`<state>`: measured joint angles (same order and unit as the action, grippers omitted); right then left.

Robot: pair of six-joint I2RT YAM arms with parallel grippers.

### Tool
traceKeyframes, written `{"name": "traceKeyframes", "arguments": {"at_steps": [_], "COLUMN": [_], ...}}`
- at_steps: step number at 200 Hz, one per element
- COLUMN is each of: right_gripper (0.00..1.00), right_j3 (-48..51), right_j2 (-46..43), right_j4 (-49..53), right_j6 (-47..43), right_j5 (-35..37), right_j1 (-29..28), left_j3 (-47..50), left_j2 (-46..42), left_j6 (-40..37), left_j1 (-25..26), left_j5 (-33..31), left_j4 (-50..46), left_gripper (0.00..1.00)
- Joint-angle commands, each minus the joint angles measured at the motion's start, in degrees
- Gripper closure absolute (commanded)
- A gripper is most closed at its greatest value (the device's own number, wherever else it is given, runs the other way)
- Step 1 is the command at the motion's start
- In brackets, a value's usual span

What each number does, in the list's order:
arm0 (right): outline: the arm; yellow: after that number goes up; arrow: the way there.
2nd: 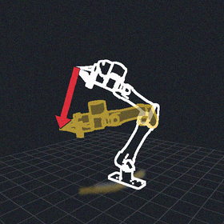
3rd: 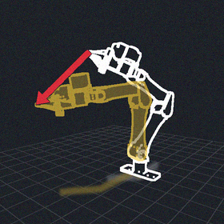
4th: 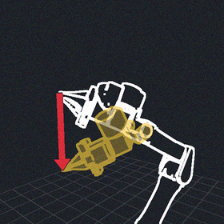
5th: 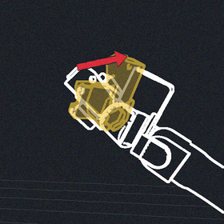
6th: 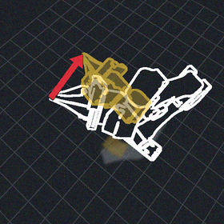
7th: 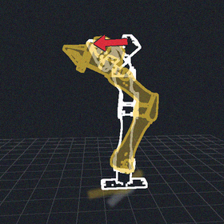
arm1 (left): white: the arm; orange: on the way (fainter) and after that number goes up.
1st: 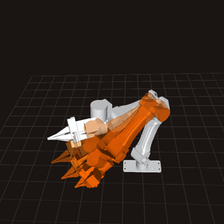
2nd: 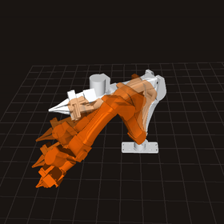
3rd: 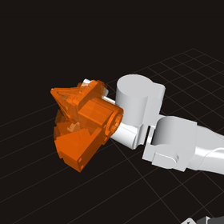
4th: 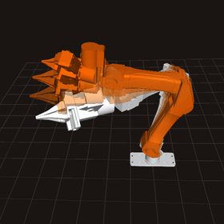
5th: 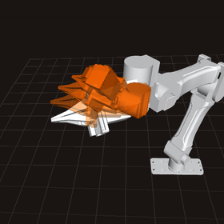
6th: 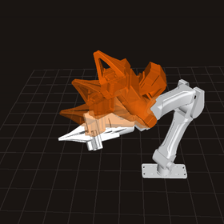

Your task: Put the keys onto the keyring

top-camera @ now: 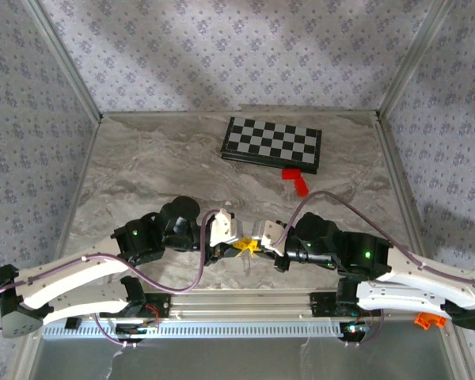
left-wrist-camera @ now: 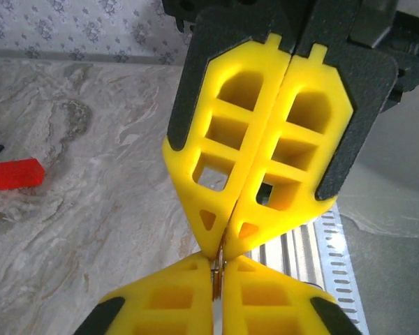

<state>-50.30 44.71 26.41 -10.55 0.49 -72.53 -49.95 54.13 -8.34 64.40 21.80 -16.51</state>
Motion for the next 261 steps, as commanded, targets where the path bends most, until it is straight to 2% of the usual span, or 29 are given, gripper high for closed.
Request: {"name": "traceKeyframes", "arguments": {"at_steps": [1,58,87,106,155,261], "right_gripper": [1.00,1.00,0.72,0.64,0.64,0.65], "right_j3": [-2.3,-1.5,0.1,1.5,3.4,4.7], "right_j2": [0.0,-1.6,-3.7,-5.9,-9.3,-10.2], "right_j4": [-0.9,-1.7,-3.5,-5.4,-7.8,-11.0], "right_j6": [-1.3,-0.4,1.1,1.9,3.2,4.2], "right_j5": [-0.8,-2.2,-1.4,-1.4,-2.8,-5.0], "right_j1": [-0.5,-1.0,-0.9,-0.9,-1.0,-0.9], "left_j3": [-1.3,0.3,3.3,5.2,7.6,8.2], "left_j2": [-0.1,-2.6,-5.0,-6.1,-7.9,-7.1], "left_j6": [0.1,1.7,4.2,5.3,7.7,8.2], "left_j1": [0.2,0.2,0.2,0.2,0.3,0.4], "left_j5": [0.1,0.5,2.7,3.9,6.8,8.8], "left_j4": [1.4,6.2,14.1,19.0,26.1,27.9], "left_gripper": [1.00,1.00,1.00,1.00,1.00,1.00]}}
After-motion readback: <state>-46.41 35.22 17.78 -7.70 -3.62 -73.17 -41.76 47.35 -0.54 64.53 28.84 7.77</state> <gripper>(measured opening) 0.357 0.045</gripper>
